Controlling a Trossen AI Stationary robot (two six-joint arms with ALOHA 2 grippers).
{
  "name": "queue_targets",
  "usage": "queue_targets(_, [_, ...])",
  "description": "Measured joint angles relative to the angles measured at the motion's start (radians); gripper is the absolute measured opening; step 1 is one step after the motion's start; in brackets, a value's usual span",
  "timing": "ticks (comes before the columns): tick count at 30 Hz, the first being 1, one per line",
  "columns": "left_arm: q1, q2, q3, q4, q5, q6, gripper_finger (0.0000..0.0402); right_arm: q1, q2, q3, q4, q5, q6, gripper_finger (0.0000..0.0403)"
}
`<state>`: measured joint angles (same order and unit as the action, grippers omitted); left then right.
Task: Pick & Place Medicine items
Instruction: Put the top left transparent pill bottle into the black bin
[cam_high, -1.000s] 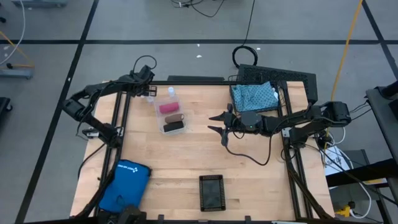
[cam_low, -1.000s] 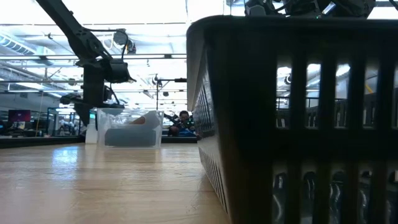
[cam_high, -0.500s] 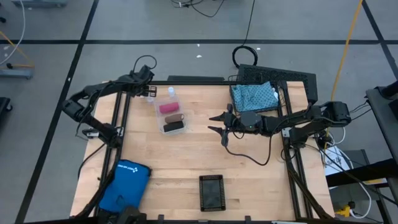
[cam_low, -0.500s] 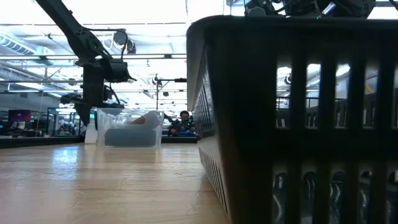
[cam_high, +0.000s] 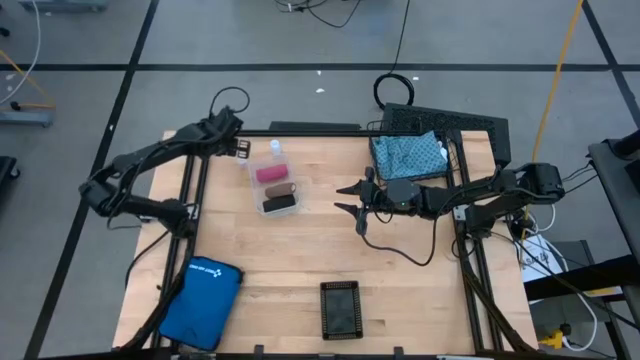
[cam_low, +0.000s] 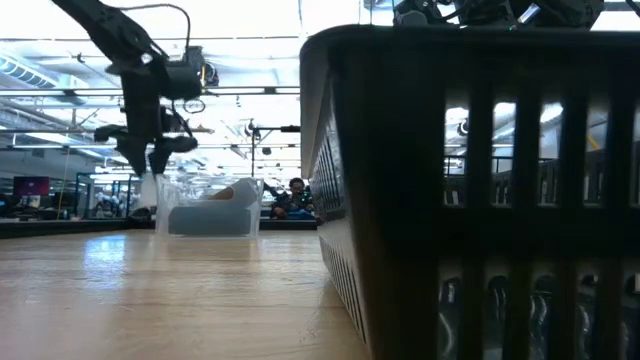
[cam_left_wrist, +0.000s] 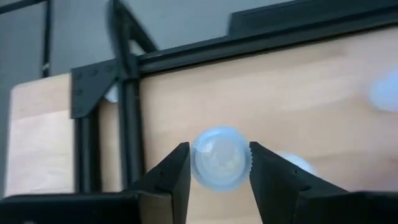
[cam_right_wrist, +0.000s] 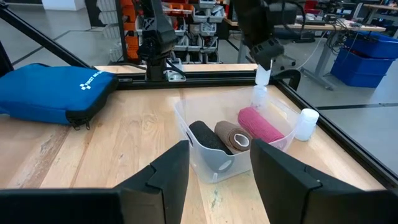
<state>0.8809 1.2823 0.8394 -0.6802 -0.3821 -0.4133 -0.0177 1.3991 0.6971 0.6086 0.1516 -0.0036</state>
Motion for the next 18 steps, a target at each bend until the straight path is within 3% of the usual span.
queue_targets(12, [-0.304,-0.218,0.0,-0.019,0.213,-0.019,0.0137,0.0,0.0,0.0,0.031,0.0,0.027,0.016])
queue_targets(18, [-0.5,-0.23,0.005,0.045,0.227,-0.078,0.0137,0.0,0.0,0.0,0.035,0.0,0.045,0.016])
